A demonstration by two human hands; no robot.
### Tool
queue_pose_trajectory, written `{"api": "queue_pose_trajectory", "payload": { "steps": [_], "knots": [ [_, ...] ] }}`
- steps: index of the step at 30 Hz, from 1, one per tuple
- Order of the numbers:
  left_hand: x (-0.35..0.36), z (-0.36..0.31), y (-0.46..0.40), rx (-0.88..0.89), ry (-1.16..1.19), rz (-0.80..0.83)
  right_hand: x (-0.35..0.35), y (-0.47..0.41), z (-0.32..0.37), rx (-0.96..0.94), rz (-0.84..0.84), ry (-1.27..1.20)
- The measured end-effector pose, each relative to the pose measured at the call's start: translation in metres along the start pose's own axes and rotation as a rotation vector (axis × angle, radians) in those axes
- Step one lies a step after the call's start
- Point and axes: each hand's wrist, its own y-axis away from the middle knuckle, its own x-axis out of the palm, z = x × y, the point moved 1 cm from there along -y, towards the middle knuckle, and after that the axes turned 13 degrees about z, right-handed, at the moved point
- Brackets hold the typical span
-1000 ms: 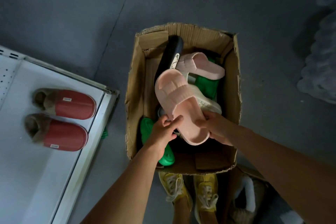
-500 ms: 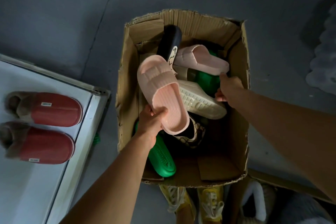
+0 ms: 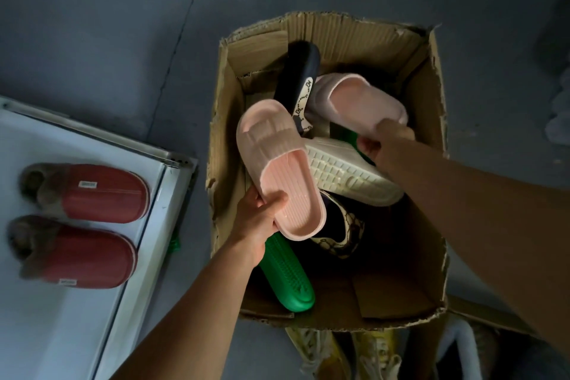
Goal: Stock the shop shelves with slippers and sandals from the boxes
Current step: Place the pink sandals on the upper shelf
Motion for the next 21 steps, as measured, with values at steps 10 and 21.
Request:
{"api": "queue_pose_trajectory", "payload": {
  "steps": [10, 21],
  "knots": [
    [0.041, -0.039, 0.093, 0.087, 0.130, 0.004, -0.041, 0.162, -0.015, 0.150, 0.272, -0.172],
    [0.066, -0.096, 0.274, 0.266, 0.257, 0.001, -0.038, 0.355, 0.018, 0.162, 0.585, -0.021]
  ]
}}
